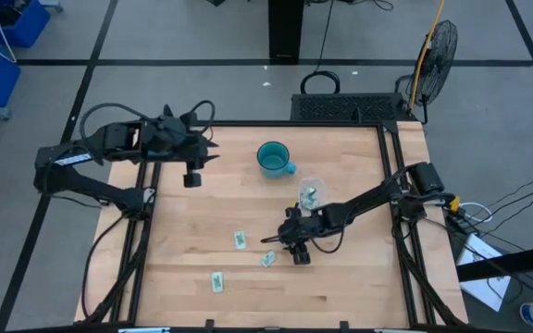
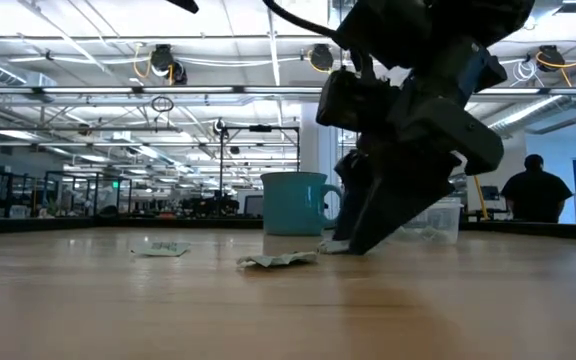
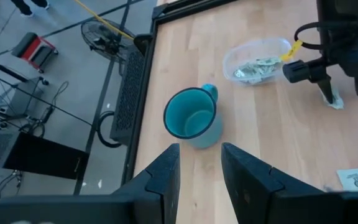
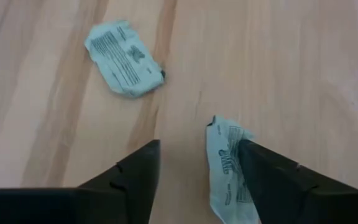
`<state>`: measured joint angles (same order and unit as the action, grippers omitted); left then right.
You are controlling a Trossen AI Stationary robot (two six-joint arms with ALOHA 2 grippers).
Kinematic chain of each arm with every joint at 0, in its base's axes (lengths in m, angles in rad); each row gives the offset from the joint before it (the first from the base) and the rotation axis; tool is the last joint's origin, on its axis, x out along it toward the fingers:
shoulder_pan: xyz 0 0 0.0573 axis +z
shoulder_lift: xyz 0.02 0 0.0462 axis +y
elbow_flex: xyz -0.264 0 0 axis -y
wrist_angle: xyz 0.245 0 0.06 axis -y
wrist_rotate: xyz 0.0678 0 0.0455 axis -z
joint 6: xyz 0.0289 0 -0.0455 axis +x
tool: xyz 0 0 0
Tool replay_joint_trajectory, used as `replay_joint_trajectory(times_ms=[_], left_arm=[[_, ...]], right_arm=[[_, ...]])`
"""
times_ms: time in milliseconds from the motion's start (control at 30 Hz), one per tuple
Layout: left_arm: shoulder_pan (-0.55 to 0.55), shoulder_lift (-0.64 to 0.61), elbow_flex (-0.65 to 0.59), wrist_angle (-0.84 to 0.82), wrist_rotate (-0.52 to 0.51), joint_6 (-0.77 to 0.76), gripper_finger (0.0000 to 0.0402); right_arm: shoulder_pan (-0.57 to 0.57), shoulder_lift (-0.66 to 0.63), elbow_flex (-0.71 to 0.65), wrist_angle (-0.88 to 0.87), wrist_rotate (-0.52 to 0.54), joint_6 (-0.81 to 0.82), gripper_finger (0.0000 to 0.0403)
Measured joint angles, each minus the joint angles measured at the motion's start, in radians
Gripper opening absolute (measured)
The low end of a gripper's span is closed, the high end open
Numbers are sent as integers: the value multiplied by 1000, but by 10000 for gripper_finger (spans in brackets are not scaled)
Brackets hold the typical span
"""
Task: Pick and place Stevia / Truvia into bins
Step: Put the stevia packet into the transparent bin
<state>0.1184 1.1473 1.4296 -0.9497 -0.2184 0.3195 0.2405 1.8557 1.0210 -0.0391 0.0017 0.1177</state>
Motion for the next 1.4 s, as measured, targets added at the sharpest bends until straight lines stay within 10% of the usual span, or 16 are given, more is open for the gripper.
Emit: replay_joint_trajectory(times_ms=[333,767,1033,1400], left_arm=[[0,6,0,-10,0,-8,124],[0,5,0,-19,0,-10,124],[0,5,0,-19,1,-10,124],[0,5,0,-19,1,-21,124]], right_arm=[[-5,0,1,-58,43,-51,191],[-13,0,1,-64,59,-57,12],[-13,-56,-3,-92,65,-80,3],[-42,-356,-1,-446,500,11,2]])
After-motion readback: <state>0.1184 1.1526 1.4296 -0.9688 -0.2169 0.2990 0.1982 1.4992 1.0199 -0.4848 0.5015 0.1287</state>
